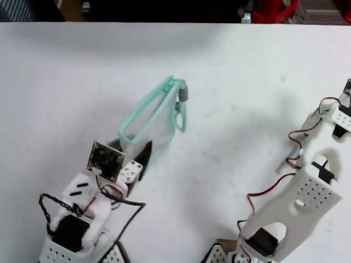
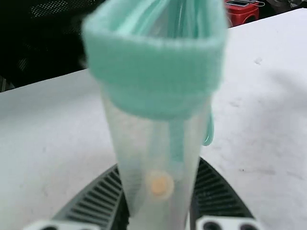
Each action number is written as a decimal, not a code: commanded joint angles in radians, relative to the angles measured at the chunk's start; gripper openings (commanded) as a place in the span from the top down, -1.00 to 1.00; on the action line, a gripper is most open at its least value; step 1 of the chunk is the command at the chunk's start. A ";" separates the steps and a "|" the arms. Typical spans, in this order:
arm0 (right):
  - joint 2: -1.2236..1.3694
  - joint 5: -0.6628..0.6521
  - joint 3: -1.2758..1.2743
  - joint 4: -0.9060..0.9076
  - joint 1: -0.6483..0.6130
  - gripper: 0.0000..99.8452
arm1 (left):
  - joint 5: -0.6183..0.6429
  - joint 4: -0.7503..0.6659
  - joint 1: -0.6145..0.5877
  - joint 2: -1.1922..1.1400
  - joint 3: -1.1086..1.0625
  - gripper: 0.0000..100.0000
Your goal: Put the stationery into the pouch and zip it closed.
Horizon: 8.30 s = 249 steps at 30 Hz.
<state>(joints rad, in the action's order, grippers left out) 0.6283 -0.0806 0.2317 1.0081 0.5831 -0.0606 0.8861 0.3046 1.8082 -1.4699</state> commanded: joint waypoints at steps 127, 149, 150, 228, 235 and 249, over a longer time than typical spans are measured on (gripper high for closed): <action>-1.379 -0.132 -0.391 0.007 -1.287 0.55 | -0.014 -0.064 0.008 0.013 -0.021 0.70; -1.380 -0.132 -0.763 -0.156 -0.923 0.58 | -0.014 -0.064 0.018 0.013 -0.021 0.84; -1.380 -0.132 -0.772 -0.165 -0.923 0.58 | -0.014 -0.066 0.018 0.013 -0.021 0.85; -1.538 -0.321 -0.597 0.193 -1.454 0.97 | -0.084 -0.064 0.042 0.013 -0.015 0.95; -1.422 -0.322 -0.413 0.360 -1.478 0.97 | -0.084 -0.066 0.042 0.013 -0.015 0.95; -1.374 -0.394 -0.358 0.568 -1.696 0.97 | -0.084 -0.066 0.042 0.013 -0.015 0.95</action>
<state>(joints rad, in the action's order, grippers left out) -0.7664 -0.4595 -0.1458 1.5328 -1.0280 -0.1343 0.8508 0.3460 1.8098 -1.4945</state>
